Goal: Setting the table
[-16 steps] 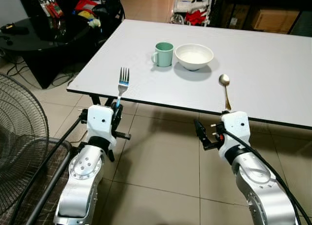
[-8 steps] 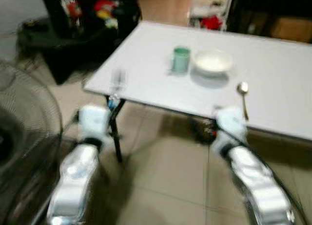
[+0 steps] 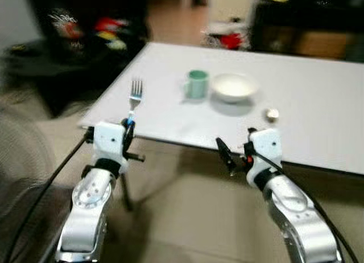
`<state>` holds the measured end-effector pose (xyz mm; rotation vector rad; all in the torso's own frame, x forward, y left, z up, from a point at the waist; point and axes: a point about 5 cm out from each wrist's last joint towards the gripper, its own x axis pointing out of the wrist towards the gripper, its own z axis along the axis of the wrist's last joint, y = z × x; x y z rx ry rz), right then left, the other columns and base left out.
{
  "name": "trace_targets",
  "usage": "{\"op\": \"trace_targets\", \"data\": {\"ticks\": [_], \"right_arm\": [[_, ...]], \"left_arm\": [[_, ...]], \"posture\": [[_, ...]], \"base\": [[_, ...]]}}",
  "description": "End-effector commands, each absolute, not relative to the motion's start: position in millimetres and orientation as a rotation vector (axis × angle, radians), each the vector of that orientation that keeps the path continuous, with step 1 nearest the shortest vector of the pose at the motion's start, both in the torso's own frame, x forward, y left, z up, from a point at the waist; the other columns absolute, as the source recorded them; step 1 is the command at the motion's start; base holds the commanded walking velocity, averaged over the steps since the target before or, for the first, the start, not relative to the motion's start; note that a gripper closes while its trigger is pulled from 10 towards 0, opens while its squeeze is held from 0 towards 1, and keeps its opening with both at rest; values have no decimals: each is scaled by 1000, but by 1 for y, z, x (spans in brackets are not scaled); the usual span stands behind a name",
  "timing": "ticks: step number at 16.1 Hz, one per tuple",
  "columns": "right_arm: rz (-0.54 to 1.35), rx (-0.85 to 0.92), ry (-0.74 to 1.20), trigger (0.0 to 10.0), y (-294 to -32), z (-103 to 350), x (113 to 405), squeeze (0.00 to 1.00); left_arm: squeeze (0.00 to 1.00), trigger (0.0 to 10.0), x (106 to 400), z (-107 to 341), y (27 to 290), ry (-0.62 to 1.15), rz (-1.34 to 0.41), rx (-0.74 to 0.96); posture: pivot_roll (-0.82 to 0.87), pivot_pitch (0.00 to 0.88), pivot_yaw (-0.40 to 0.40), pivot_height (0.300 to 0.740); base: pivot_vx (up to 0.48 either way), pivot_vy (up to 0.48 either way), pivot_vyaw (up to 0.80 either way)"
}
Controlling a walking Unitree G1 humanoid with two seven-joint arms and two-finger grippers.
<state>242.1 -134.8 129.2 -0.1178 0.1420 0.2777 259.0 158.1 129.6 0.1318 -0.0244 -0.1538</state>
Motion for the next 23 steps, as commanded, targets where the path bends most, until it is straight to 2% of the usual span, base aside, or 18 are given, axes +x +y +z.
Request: {"op": "trace_targets", "data": {"ticks": [1, 12, 17, 20, 23], "right_arm": [[234, -126, 128, 10000, -145, 133, 243, 0], [259, -151, 152, 10000, -145, 132, 239, 0], [332, -145, 184, 10000, -144, 131, 237, 0], [471, -166, 217, 10000, -144, 130, 231, 0], [545, -197, 244, 10000, -147, 130, 226, 0]], "left_arm": [[0, 10000, 261, 134, 148, -48, -187, 121], [0, 10000, 253, 124, 145, 1, -198, 117], [0, 10000, 263, 111, 132, 78, -255, 150], [0, 10000, 277, 83, 134, 275, -258, 191], [0, 10000, 296, 78, 136, 346, -242, 187]], "posture": [[-67, 0, 11, 740], [-73, 0, 13, 740], [-95, 0, 25, 740], [-102, 0, 30, 740], [-108, 0, 35, 740]], "base": [[368, 0, -463], [351, 0, 0], [51, 0, 0], [0, 0, 0], [0, 0, 0]]}}
